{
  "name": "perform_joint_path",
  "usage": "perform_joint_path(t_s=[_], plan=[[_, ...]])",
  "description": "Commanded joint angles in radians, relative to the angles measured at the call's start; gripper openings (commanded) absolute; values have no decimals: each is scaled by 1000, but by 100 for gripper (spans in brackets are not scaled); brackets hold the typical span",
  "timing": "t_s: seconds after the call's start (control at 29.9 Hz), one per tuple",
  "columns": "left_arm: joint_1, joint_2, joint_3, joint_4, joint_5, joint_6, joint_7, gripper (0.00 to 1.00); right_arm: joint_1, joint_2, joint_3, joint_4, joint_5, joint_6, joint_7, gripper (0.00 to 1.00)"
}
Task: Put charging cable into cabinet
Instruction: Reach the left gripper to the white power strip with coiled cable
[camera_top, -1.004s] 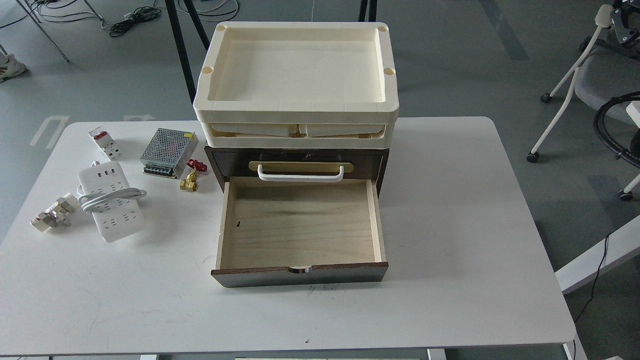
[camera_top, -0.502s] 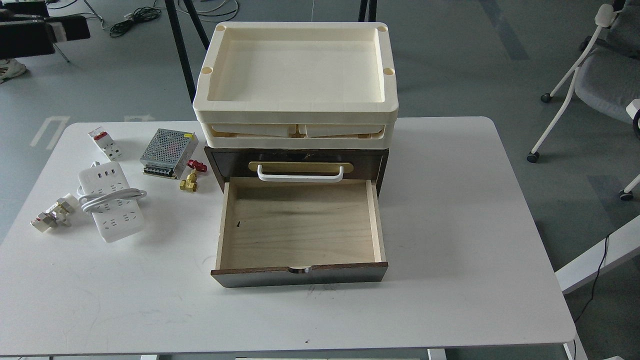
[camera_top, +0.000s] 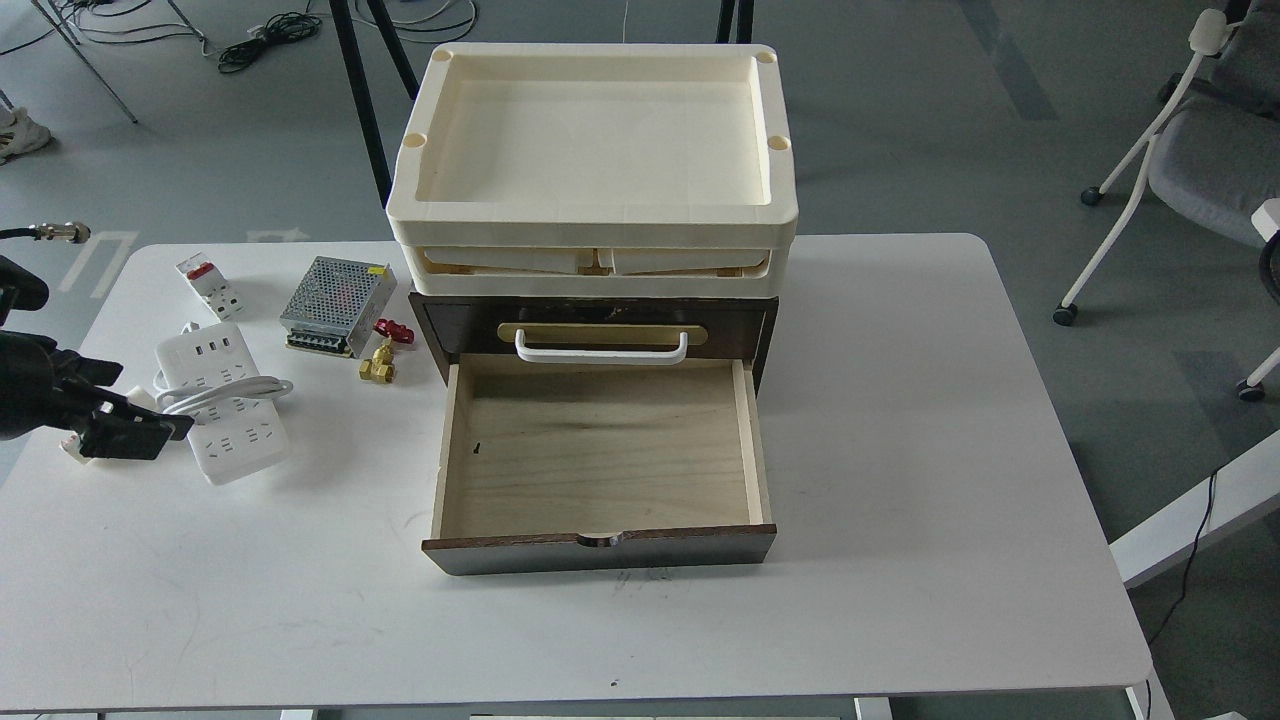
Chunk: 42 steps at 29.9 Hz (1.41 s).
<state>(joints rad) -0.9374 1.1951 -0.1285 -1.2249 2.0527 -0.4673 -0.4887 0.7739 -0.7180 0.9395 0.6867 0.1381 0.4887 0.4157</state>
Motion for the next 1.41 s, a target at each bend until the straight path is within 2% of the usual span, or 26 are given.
perform_joint_path(t_s=[0.0,0.2,0.37,0.57,0.87,1.14,1.27,1.37], plan=[[2,-74,1,93,23,36,0,96,-1,0,1,0,0,0,0,100],[8,-205,10,222,41,67,0,91,-1,-1,2,0,0,0,0,100],[5,-265,43,291,52,84,0,87,-7,-1,1,0,0,0,0,100],[5,-357,87,418,55,165,0,85,-8,-1,-2,0,0,0,0,100],[5,-456,185,620,44,318,0,76,-8,-1,2,0,0,0,0,100],[5,-496,193,688,37,335,0,73,-15,2,-1,0,0,0,0,100],[6,-496,193,688,38,335,0,62,-24,2,2,-1,0,0,0,100],[6,-497,193,688,38,338,0,58,-30,0,4,-1,0,0,0,100]])
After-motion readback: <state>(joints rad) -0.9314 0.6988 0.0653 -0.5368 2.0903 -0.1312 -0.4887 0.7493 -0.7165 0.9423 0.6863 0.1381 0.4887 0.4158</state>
